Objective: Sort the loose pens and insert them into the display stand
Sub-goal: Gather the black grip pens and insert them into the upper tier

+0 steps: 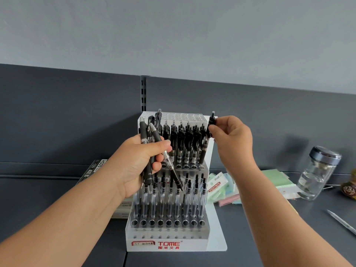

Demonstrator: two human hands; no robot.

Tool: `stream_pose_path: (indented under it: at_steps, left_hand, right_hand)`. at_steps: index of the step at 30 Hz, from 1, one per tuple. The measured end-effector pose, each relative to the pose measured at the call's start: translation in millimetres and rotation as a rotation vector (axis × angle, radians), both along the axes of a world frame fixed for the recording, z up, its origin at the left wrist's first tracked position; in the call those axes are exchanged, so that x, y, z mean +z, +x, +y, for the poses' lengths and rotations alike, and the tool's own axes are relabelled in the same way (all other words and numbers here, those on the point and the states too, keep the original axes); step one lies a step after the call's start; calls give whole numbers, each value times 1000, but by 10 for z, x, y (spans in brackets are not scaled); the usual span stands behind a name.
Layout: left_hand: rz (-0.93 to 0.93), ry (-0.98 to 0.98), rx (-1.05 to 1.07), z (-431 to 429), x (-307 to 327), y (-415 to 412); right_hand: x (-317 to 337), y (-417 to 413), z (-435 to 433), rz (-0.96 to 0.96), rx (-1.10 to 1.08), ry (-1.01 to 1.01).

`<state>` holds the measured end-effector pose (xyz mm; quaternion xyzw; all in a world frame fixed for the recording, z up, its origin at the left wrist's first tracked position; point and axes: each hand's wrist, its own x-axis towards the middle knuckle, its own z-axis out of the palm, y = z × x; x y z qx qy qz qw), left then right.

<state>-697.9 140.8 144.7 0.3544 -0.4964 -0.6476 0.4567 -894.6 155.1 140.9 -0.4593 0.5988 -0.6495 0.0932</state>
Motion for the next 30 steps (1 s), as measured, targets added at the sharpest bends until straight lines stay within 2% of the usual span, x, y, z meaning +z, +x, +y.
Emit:
stream_pose_path:
  at_steps: [6, 16, 18, 20, 23, 26, 28, 30]
  left_hand:
    - [22, 23, 13, -9, -12, 70]
    - [35, 34, 20, -24, -23, 209]
    - [42, 40, 25, -25, -13, 241]
    - [54, 48, 27, -36, -3, 271]
    - [62, 49, 43, -51, -4, 316]
    - [93, 38, 67, -59, -2, 372]
    - [150, 42, 81, -65, 12, 415]
    - [213, 49, 101, -74, 28, 476]
  right_hand:
    - [-219, 38, 1, 74, -21, 122]
    - [-234, 137, 68, 154, -85, 183]
    - [-198, 211, 114, 226, -186, 131]
    - [-120, 362, 196, 237, -197, 26]
    - [-28, 651, 325, 161, 63, 12]
    - [-61, 882, 395, 152, 416, 208]
    - [-134, 944, 392, 106, 534, 291]
    - [-162, 981, 363, 49, 555, 314]
